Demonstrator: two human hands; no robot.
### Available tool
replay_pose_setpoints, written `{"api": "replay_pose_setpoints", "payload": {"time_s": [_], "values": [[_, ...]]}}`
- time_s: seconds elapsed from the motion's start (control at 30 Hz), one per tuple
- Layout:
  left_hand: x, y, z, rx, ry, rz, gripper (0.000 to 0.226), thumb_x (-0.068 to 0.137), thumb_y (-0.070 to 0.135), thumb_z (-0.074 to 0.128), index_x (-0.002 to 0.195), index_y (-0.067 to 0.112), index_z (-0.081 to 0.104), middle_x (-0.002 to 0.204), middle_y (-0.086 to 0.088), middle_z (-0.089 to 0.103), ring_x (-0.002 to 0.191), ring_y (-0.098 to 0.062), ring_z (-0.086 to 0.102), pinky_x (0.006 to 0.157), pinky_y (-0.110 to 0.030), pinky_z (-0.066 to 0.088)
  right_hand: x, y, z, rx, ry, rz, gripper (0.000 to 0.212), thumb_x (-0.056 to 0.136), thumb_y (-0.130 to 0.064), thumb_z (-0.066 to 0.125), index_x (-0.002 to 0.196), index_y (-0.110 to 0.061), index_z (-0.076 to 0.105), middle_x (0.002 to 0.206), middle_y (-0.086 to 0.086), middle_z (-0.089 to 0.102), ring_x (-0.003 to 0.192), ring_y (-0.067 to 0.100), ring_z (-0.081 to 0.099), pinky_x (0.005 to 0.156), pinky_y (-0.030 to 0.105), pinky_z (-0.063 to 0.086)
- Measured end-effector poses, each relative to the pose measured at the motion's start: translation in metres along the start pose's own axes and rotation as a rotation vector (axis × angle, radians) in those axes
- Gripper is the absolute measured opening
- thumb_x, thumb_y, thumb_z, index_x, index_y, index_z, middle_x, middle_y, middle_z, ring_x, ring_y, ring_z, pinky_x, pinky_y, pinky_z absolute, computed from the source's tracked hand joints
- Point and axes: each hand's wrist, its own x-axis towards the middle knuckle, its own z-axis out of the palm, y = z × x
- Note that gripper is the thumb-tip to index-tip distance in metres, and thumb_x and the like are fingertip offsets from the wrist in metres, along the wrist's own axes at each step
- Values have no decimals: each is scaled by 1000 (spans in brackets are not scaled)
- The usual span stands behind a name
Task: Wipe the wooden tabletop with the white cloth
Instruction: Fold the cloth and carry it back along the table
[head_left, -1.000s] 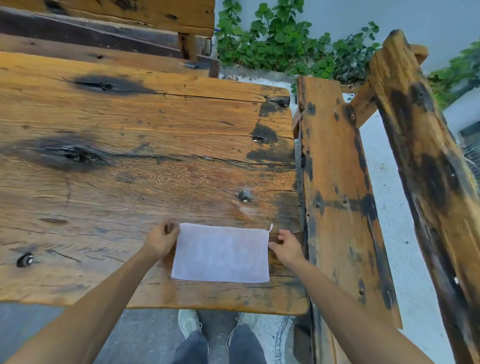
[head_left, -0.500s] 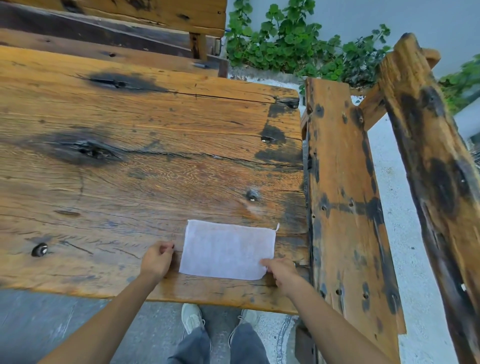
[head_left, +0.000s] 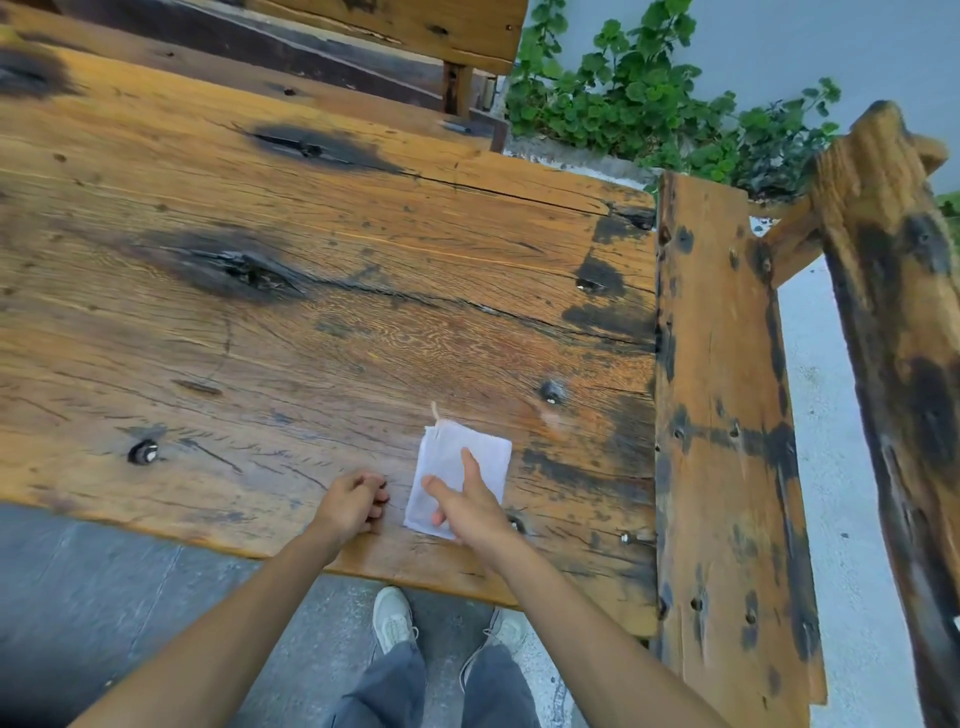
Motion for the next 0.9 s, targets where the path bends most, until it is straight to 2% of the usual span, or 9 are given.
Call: {"api": "replay_pose_setpoints", "payload": {"time_s": [0.1, 0.2, 0.3, 0.4, 0.5, 0.6, 0.77, 0.83, 0.9], "values": [[4, -8, -9, 65, 16, -6, 19, 102, 19, 48, 94, 9, 63, 77, -4, 61, 55, -17, 48, 53, -25, 36, 8, 6, 15, -161, 90, 47, 48, 97, -47, 50, 140, -24, 49, 106, 4, 72, 91, 18, 65, 87, 36, 51], [3, -11, -11, 197, -11, 77, 24, 99, 20, 53, 92, 2, 67, 75, -10, 66, 63, -22, 56, 61, -32, 46, 9, 24, 6, -271, 248, 23, 21, 98, -33, 52, 106, -20, 67, 108, 1, 68, 102, 22, 62, 90, 32, 50], [0, -11, -3, 342, -58, 168, 15, 96, 20, 58, 91, 9, 67, 79, -8, 69, 77, -26, 63, 76, -39, 53, 5, 39, -8, -275, 392, 58, 20, 95, -25, 57, 110, -16, 68, 106, 2, 69, 99, 21, 64, 85, 34, 49], [-4, -5, 12, 393, -78, 203, 9, 95, 25, 61, 97, 16, 63, 94, -3, 67, 91, -23, 63, 80, -34, 50, 7, 46, -21, -220, 465, 114, 11, 95, -23, 58, 100, -13, 60, 92, 10, 70, 81, 25, 65, 70, 38, 50], [-3, 1, 26, 506, -80, 204, 19, 92, 34, 66, 92, 18, 56, 88, 1, 61, 86, -21, 59, 72, -30, 43, 10, 45, -20, 51, 392, 202, 13, 98, -24, 61, 103, -15, 53, 92, 11, 65, 79, 25, 62, 71, 40, 51], [-3, 3, 33, 522, -24, 147, 19, 92, 30, 66, 91, 18, 53, 92, -2, 62, 92, -25, 62, 73, -30, 44, 13, 45, -17, 114, 384, 262, 27, 97, -30, 66, 113, -19, 48, 108, 10, 66, 98, 28, 67, 76, 40, 57], [-8, -6, 33, 431, 41, 116, 22, 89, 21, 69, 76, 19, 51, 84, -1, 62, 86, -24, 60, 74, -33, 47, 8, 43, -20, 78, 330, 228, 14, 93, -26, 68, 84, -16, 63, 96, 8, 73, 80, 19, 64, 69, 32, 48], [-8, -6, 34, 401, 19, 79, 24, 88, 22, 70, 72, 17, 53, 77, -1, 60, 83, -24, 61, 76, -34, 49, 7, 40, -24, 285, 198, 266, 6, 93, -17, 65, 98, -14, 63, 105, 8, 73, 93, 19, 69, 70, 30, 57], [-10, -7, 37, 348, 5, -1, 23, 86, 22, 69, 70, 17, 53, 75, -3, 62, 81, -26, 64, 76, -34, 52, 8, 37, -29, 570, 85, 312, 22, 90, -6, 64, 112, -7, 61, 115, 11, 72, 105, 24, 70, 71, 32, 62]]}}
